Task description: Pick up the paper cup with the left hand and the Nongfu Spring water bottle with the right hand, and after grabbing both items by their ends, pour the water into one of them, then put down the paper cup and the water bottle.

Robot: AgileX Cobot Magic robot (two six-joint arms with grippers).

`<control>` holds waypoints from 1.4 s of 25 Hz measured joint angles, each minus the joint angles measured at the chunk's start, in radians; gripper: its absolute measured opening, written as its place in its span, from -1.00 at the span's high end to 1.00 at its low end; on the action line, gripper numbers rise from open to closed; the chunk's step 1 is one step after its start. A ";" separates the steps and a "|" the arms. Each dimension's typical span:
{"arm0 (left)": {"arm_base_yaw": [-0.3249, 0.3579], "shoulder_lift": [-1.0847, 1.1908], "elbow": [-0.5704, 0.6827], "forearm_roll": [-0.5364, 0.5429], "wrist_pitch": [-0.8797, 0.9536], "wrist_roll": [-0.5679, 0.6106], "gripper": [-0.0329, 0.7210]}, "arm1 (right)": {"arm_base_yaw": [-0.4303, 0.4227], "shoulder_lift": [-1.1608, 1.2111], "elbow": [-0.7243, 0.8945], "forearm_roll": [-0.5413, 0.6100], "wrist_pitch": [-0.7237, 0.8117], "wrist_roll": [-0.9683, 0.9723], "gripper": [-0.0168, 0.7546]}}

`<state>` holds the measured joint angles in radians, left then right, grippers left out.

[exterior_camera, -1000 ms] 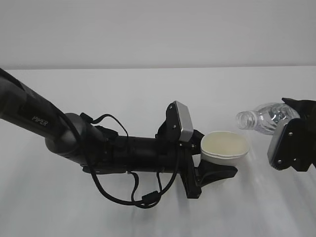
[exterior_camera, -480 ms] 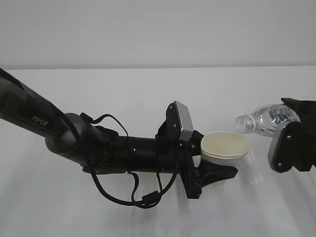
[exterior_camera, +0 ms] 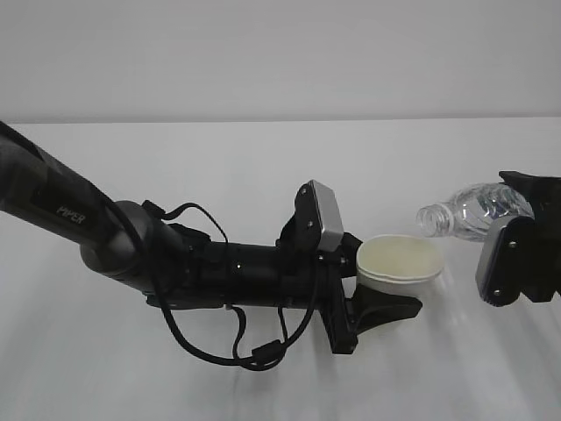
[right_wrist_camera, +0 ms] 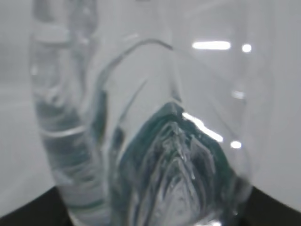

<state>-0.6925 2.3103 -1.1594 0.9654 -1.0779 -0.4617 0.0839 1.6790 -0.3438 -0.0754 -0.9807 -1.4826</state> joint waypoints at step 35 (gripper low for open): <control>-0.002 0.000 0.000 0.035 0.000 -0.023 -0.22 | 0.000 0.000 0.000 -0.004 -0.049 -0.045 -0.11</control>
<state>-0.6942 2.3103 -1.1594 1.0005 -1.0779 -0.4847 0.0839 1.6790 -0.3438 -0.0793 -1.0299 -1.5274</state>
